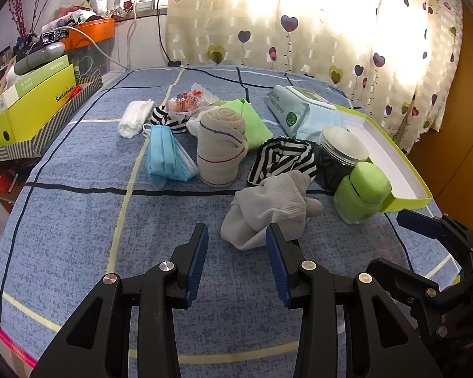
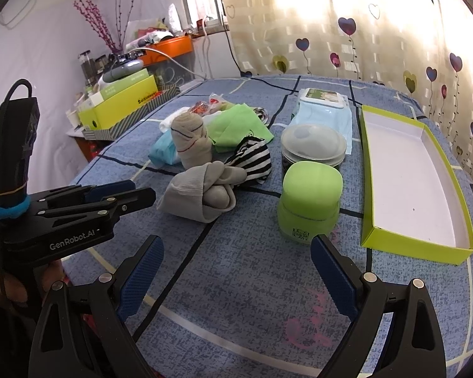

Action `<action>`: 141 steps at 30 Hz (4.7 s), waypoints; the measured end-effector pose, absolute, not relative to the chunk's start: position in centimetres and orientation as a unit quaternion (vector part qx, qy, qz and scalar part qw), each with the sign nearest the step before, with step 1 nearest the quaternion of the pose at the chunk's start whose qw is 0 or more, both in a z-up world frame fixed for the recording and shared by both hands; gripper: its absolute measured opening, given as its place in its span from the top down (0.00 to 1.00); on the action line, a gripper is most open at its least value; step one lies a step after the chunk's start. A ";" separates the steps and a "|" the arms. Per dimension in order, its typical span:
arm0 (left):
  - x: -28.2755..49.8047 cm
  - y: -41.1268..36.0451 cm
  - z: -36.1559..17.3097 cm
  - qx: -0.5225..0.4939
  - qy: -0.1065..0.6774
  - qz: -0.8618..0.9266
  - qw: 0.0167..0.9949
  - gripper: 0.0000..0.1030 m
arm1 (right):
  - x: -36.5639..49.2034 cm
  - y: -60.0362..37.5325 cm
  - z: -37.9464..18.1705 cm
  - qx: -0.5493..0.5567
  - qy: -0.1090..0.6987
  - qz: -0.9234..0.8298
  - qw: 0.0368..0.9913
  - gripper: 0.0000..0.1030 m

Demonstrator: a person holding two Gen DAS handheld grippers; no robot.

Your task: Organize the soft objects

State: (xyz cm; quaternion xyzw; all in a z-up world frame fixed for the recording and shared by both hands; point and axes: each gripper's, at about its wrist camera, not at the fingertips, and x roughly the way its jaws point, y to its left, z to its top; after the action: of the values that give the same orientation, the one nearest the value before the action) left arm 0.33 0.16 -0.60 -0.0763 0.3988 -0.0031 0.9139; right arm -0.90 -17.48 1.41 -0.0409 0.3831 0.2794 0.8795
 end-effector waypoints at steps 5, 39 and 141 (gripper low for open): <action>0.2 0.1 -0.5 -0.078 0.396 -0.012 0.915 0.62 | -0.8 -17.7 1.7 -0.036 0.381 0.282 0.880 0.07; 5.4 -2.2 -2.8 -0.052 0.415 -0.086 0.904 0.50 | 1.2 -18.6 2.2 -0.032 0.377 0.276 0.884 0.08; 10.6 -14.1 6.4 -0.014 0.334 -0.161 0.929 0.80 | 7.3 -33.3 5.7 0.063 0.317 0.140 0.936 0.57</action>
State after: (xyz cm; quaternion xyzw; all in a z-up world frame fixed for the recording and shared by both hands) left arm 10.60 -14.11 6.42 -0.0135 0.3342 -0.1609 0.9286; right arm 7.31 -33.31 5.72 0.0629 0.3166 0.1400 0.9361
